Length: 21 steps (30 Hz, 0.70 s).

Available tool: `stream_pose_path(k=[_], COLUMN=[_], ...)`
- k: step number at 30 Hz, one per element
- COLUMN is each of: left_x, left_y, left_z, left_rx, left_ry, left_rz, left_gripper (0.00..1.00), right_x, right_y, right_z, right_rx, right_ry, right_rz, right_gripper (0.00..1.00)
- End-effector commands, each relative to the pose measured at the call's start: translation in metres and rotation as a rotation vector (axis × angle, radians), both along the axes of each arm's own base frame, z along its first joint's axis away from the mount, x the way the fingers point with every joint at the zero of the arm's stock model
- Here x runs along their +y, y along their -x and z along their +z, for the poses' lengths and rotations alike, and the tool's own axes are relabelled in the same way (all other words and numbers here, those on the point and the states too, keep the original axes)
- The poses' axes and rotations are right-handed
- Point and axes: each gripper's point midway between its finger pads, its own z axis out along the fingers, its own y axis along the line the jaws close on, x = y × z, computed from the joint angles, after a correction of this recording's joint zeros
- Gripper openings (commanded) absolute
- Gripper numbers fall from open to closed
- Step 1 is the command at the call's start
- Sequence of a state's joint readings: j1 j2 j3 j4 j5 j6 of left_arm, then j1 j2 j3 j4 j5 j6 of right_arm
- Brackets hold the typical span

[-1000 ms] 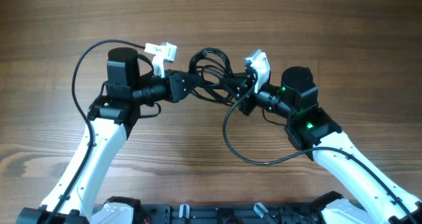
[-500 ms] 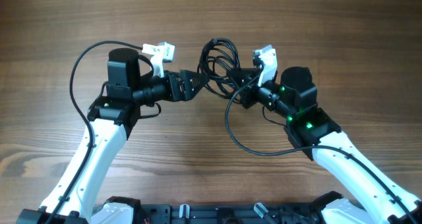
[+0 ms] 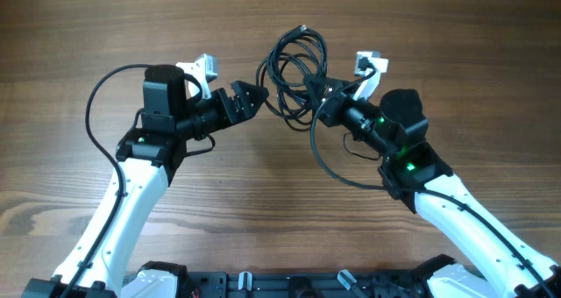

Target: Untangle cables

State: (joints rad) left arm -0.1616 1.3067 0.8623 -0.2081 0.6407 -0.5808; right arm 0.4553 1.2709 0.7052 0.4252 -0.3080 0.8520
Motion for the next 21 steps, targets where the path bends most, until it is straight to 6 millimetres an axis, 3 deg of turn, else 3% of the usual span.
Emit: stream_pose_path(k=[1,7,14,19,21], left_x=[-0.011,-0.015,-0.024,-0.037,-0.042], left_y=[0.005,0.006,0.008,0.012,0.013], left_z=[0.024,0.03,0.044,0.051,0.056], left_rx=[-0.082,-0.107,-0.156,-0.199,-0.226], left_ry=[0.053,0.073,0.116,0.123,0.127], left_rz=[-0.089,-0.114,-0.17,-0.208,-0.225], left_gripper=[1.0,0.96,0.78,0.78,0.71], right_x=[0.002,0.013,0.02,0.025,0.025], right_y=[-0.001,0.01,0.019,0.026,0.028], right_z=[0.011,0.037,0.05,0.053,0.053], right_rx=[0.063,-0.006,-0.02,-0.012,-0.011], right_ry=[-0.132,-0.199,-0.249,-0.267,-0.266], right_rz=[-0.012,0.084,0.155,0.204,0.214], right_gripper=[0.04,0.04,0.04,0.04,0.04])
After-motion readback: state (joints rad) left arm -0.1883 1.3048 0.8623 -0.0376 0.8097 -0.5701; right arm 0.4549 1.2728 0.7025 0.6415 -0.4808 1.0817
